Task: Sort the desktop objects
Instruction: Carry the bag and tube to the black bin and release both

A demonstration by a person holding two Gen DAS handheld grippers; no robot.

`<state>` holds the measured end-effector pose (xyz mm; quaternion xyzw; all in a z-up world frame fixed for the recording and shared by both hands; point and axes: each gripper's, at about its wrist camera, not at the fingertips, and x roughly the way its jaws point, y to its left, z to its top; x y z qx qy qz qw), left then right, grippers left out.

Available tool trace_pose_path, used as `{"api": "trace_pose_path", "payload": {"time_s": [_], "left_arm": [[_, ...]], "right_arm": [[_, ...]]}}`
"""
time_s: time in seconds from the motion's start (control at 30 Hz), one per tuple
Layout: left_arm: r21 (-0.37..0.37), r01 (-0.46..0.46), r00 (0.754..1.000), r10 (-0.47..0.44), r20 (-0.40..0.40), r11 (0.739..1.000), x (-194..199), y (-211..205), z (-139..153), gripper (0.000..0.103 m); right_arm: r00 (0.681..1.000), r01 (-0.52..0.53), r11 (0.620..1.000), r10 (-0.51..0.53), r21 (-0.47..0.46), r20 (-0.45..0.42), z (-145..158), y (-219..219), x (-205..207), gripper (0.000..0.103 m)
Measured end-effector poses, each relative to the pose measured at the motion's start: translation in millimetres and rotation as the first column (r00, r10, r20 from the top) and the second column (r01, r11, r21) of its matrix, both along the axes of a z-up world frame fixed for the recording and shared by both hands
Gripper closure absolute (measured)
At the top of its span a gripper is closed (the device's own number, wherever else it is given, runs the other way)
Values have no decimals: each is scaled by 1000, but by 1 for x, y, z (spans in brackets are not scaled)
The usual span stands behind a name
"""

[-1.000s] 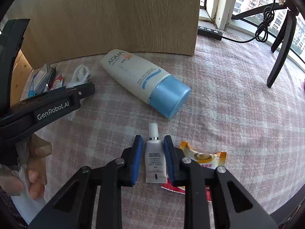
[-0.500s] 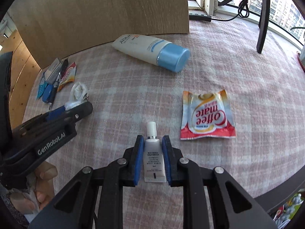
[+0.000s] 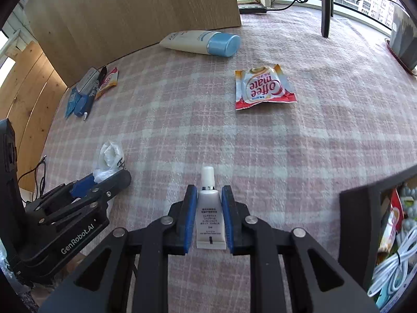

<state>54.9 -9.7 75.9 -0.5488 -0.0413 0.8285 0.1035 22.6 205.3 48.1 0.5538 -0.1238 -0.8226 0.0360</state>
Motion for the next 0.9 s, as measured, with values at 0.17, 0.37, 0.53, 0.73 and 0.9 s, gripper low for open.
{"api": "trace_pose_path", "payload": {"time_s": [0.17, 0.37, 0.53, 0.73, 0.9], "left_arm": [[45, 33, 999, -34, 22, 998, 17, 14, 6, 68], [92, 124, 992, -124, -14, 988, 24, 61, 30, 68], [134, 228, 973, -222, -54, 964, 30, 111, 55, 68], [171, 332, 943, -324, -74, 928, 42, 169, 69, 68], [175, 405, 914, -395, -87, 898, 56, 210, 77, 68]], "right_arm": [[999, 36, 999, -36, -11, -24, 14, 9, 26, 84], [991, 109, 993, -112, -41, -76, 38, 34, 53, 84], [974, 189, 980, -195, -62, -116, 60, 67, 83, 84], [944, 290, 954, -299, -81, -136, 79, 115, 120, 84], [913, 371, 925, -379, -79, -153, 90, 148, 149, 84]]}}
